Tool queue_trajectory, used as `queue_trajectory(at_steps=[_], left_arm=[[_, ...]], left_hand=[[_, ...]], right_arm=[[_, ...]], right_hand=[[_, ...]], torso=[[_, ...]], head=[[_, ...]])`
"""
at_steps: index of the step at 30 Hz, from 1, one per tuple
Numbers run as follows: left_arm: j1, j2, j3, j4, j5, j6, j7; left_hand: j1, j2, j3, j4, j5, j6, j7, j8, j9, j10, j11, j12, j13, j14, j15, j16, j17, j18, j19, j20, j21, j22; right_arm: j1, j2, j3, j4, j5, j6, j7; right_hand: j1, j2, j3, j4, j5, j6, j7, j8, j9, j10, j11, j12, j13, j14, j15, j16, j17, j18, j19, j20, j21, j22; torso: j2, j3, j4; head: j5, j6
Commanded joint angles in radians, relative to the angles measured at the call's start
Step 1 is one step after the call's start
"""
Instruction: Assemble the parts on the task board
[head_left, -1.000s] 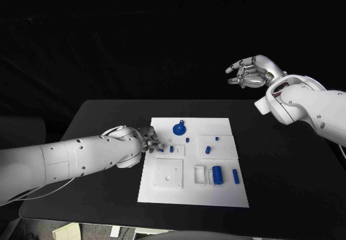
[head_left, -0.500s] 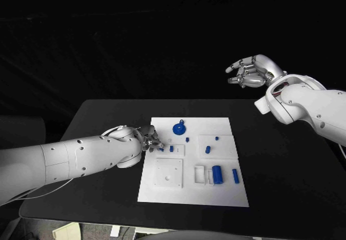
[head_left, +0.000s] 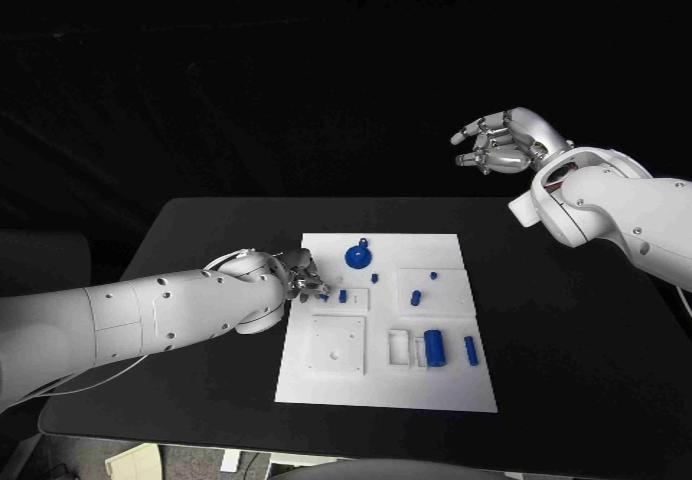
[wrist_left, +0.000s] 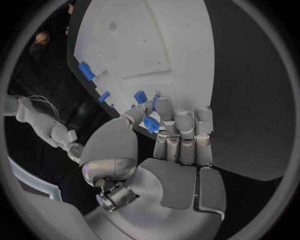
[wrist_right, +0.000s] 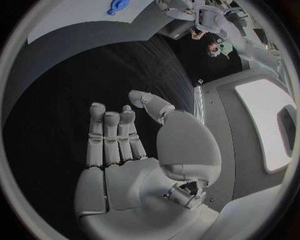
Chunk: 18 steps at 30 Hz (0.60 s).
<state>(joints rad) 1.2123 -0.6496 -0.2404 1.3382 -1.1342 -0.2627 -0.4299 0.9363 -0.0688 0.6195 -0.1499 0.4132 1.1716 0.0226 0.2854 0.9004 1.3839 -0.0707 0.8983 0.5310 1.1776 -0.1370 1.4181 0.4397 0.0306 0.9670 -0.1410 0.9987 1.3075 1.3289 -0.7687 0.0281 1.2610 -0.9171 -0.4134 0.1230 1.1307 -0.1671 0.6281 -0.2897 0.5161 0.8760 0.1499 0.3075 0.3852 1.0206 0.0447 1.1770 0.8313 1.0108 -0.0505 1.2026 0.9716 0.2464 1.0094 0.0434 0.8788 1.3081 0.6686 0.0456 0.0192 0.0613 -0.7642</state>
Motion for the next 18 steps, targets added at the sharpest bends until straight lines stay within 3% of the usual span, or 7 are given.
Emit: queue_trajectory(at_steps=[1, 18], left_arm=[[-0.004, 0.004, 0.001, 0.002, -0.006, 0.022, 0.011], [-0.006, -0.001, 0.001, 0.011, -0.029, 0.055, 0.006]], left_hand=[[0.006, 0.009, 0.081, -0.076, -0.004, 0.027, -0.023, 0.002, 0.000, 0.028, -0.040, 0.007, 0.001, 0.060, -0.070, 0.005, 0.001, 0.002, 0.008, -0.133, 0.002, 0.016], [0.008, 0.010, 0.083, -0.077, -0.005, 0.026, -0.023, 0.001, 0.001, 0.027, -0.040, 0.007, 0.001, 0.059, -0.070, 0.005, 0.001, 0.002, 0.007, -0.133, 0.002, 0.016]], right_arm=[[0.000, 0.001, 0.000, 0.001, 0.000, 0.015, 0.002], [0.000, 0.005, 0.000, -0.004, 0.000, 0.019, 0.001]], right_hand=[[-0.009, 0.002, 0.001, 0.001, 0.005, 0.001, 0.006, -0.005, -0.002, -0.002, -0.001, -0.004, -0.001, -0.002, -0.006, -0.004, -0.001, 0.015, -0.003, 0.004, -0.004, 0.013], [-0.010, 0.002, 0.001, 0.000, 0.008, 0.000, 0.006, -0.005, -0.002, -0.002, -0.001, -0.005, -0.001, -0.002, -0.006, -0.004, -0.001, 0.015, -0.003, 0.004, -0.004, 0.013]], torso=[[0.000, 0.0004, -0.0004], [0.000, 0.0000, 0.0000]], head=[[0.000, -0.001], [-0.002, 0.000]])
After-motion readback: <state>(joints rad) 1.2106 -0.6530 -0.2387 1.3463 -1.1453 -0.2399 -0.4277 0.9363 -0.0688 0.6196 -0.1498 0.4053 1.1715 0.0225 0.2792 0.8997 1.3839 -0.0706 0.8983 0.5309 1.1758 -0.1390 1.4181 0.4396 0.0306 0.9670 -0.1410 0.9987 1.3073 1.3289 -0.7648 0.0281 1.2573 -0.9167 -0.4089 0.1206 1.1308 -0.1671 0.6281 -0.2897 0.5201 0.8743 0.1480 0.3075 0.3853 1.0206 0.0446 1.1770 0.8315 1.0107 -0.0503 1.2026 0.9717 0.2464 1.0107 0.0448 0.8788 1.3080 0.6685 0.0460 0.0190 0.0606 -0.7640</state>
